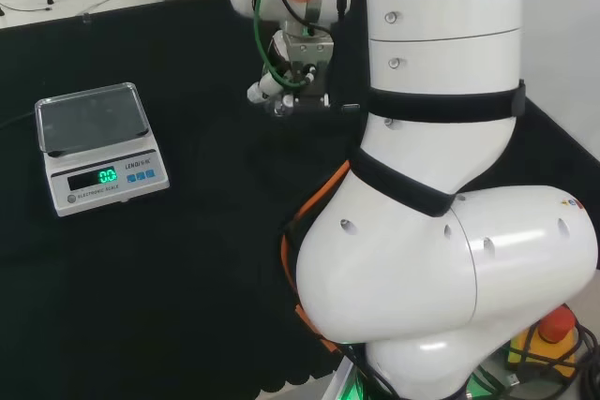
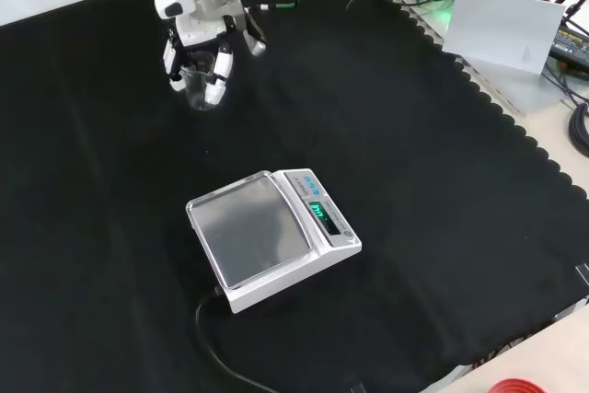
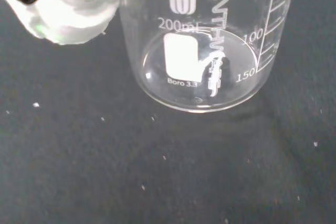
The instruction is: Pick up the beaker.
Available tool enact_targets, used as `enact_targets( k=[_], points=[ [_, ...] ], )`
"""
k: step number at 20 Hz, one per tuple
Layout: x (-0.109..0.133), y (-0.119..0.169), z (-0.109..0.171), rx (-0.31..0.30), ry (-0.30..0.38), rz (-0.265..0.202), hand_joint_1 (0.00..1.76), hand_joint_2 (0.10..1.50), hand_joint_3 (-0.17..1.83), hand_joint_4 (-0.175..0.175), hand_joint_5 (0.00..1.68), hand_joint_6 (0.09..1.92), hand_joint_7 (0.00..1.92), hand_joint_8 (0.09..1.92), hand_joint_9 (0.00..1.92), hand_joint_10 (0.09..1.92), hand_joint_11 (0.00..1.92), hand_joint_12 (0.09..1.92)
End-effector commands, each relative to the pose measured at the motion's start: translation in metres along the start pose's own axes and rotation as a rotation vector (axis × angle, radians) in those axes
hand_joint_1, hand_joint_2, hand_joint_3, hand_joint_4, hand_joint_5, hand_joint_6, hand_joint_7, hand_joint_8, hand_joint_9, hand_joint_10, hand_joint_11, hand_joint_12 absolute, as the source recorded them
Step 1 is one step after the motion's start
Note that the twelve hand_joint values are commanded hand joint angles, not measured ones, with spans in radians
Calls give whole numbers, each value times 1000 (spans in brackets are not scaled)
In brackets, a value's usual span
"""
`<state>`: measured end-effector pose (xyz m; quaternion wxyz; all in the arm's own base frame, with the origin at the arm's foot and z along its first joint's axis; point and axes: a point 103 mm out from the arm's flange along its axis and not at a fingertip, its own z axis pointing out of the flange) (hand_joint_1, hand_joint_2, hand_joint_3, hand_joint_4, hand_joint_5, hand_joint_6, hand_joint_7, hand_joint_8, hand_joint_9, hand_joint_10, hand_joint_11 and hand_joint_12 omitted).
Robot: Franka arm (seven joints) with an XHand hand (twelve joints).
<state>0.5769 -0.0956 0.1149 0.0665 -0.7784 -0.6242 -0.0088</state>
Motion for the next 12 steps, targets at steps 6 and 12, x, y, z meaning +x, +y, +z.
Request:
enact_targets(
  k=[6,12],
  points=[
    [47,-3,-63,-70,-4,-73,1130,904,188,85,1237,600,1179,779,1454,342,1324,840],
    [90,-14,-93,-104,-11,-128,1131,902,190,80,1240,596,1182,778,1457,339,1329,836]
  ],
)
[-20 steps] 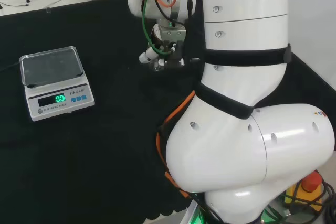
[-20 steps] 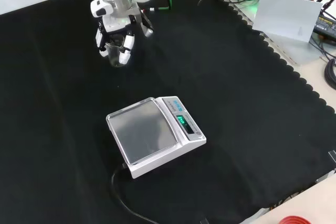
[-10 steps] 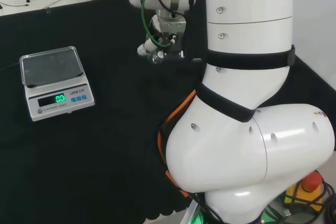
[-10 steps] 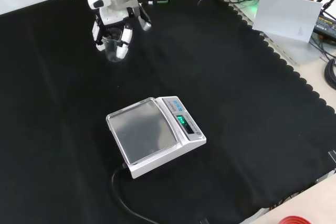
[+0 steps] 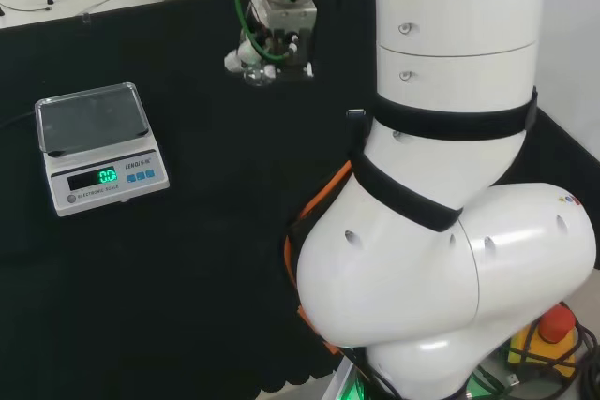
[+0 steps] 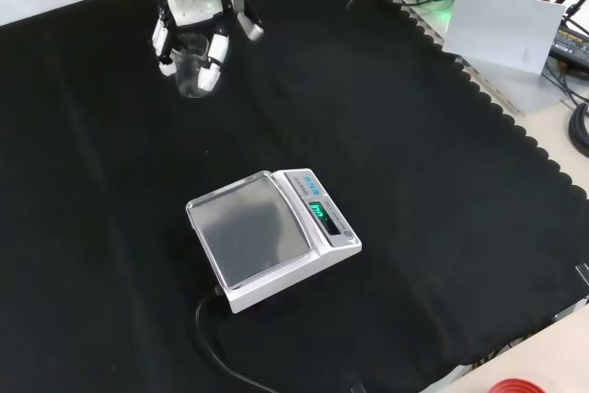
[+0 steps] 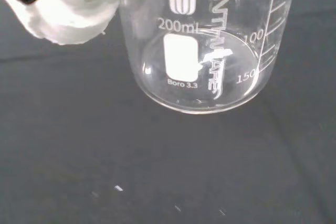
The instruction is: Pick up the beaker.
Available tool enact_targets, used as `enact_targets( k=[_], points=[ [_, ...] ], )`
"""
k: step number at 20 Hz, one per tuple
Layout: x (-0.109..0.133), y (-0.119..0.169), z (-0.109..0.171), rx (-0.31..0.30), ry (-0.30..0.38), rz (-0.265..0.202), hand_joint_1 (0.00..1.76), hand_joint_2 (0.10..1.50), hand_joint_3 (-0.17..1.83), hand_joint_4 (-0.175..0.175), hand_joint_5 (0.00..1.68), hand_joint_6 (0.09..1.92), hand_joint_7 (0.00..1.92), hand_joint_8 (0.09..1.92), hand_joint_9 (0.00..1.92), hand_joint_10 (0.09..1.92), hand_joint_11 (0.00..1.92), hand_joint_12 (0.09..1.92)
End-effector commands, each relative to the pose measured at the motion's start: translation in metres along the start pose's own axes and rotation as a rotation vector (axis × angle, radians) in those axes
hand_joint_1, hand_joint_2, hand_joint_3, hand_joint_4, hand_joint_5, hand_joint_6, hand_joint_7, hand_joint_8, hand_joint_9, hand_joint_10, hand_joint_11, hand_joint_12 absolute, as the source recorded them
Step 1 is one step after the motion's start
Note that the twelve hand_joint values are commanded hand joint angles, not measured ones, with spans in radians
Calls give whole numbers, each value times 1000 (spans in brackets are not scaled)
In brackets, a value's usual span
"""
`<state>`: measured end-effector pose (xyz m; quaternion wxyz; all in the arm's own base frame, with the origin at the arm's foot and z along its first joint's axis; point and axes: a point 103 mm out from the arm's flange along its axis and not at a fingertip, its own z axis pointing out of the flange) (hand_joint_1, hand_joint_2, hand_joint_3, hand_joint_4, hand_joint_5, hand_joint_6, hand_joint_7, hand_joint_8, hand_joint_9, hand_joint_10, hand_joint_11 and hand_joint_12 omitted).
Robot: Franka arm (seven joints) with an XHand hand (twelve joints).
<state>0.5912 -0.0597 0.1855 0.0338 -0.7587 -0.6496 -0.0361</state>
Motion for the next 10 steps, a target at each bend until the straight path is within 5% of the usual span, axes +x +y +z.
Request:
enact_targets(
  k=[1,10],
  points=[
    [54,-10,-31,-25,-7,-70,1131,902,190,80,1240,596,1182,778,1458,338,1329,836],
    [118,-29,-51,-59,-24,-146,1137,894,201,64,1249,581,1184,774,1468,327,1346,817]
  ],
)
